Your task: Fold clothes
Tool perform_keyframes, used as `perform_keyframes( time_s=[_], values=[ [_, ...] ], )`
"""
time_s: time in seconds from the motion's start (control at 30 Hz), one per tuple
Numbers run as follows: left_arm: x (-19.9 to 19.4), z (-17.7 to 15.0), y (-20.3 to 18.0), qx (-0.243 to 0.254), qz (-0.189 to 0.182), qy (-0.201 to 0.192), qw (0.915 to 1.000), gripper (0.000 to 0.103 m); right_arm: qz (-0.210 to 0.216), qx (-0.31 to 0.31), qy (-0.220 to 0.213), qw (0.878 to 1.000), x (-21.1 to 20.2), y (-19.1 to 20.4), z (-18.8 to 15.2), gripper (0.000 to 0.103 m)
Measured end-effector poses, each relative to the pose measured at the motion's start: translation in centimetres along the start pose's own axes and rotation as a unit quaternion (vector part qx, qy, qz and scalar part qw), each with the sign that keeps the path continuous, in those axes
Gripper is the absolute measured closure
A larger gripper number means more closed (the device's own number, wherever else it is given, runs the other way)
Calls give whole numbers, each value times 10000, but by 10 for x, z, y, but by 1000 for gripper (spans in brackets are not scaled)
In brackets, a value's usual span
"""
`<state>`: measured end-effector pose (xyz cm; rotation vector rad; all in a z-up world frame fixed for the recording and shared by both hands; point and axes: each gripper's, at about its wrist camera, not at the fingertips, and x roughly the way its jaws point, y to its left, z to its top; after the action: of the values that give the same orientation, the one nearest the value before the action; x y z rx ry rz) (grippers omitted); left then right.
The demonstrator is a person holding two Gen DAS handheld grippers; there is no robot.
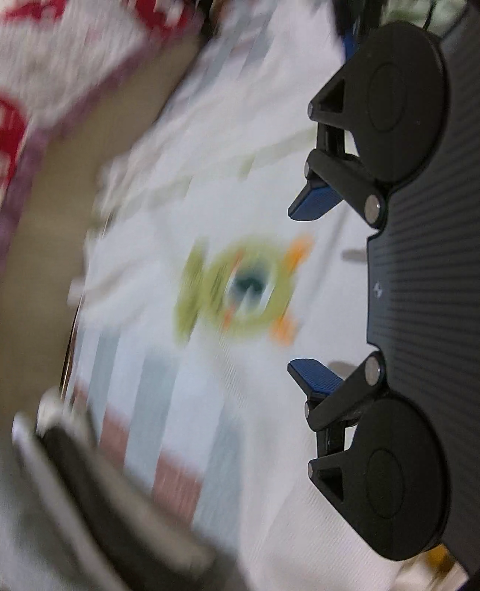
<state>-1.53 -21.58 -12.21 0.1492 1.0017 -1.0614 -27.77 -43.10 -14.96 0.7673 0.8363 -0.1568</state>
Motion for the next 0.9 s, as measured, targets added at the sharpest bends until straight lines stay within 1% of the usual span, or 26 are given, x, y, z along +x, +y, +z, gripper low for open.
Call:
perform_keyframes(
  time_s=[0.03,0.13,0.2,0.23,0.27,0.33,0.4,0.43,0.47,0.5,0.53,0.57,0.63,0.7,0.77,0.83,0.9],
  values=[
    [-5,-8,-13,97,-186,54,9998,20,-153,-184,40,9997,-2,5,-4,48],
    [-13,-32,-55,555,-374,286,9973,20,-544,-737,213,9956,-6,19,-14,45],
    [-11,-47,-77,861,-478,444,9942,20,-748,-1185,325,9896,-5,30,-23,45],
    [-9,-54,-88,997,-531,520,9922,19,-851,-1413,325,9858,-5,33,-25,43],
    [-6,-60,-95,1087,-513,602,9909,19,-979,-1701,232,9803,-2,37,-30,41],
    [6,-70,-104,1155,-278,763,9900,19,-1231,-2272,43,9660,4,45,-41,40],
    [17,-78,-110,1305,-14,847,9878,20,-1475,-2771,23,9494,15,48,-46,41],
    [20,-82,-111,1419,111,857,9861,37,-1541,-2959,-23,9427,19,47,-48,42],
    [21,-87,-113,1583,176,887,9832,67,-1532,-3063,-125,9394,19,47,-49,44],
    [18,-89,-115,1699,150,900,9812,95,-1448,-3064,-226,9406,16,46,-49,59],
    [11,-88,-115,1664,109,860,9822,95,-1362,-3064,-326,9416,14,44,-49,88],
    [5,-87,-116,1629,67,820,9832,95,-1256,-3017,-378,9443,11,43,-47,99],
    [-12,-80,-113,1523,-74,659,9861,95,-1036,-2704,-512,9558,4,38,-42,97],
    [-29,-72,-113,1526,-205,532,9866,96,-816,-2523,-650,9620,-8,36,-38,97],
    [-47,-68,-118,1677,-368,470,9840,96,-412,-2282,-704,9702,-22,36,-34,96],
    [-62,-66,-123,1834,-540,448,9805,96,-134,-2228,-663,9725,-32,40,-35,96],
    [-64,-73,-129,1983,-748,621,9753,96,144,-2174,-621,9740,-41,44,-35,95]
  ],
)
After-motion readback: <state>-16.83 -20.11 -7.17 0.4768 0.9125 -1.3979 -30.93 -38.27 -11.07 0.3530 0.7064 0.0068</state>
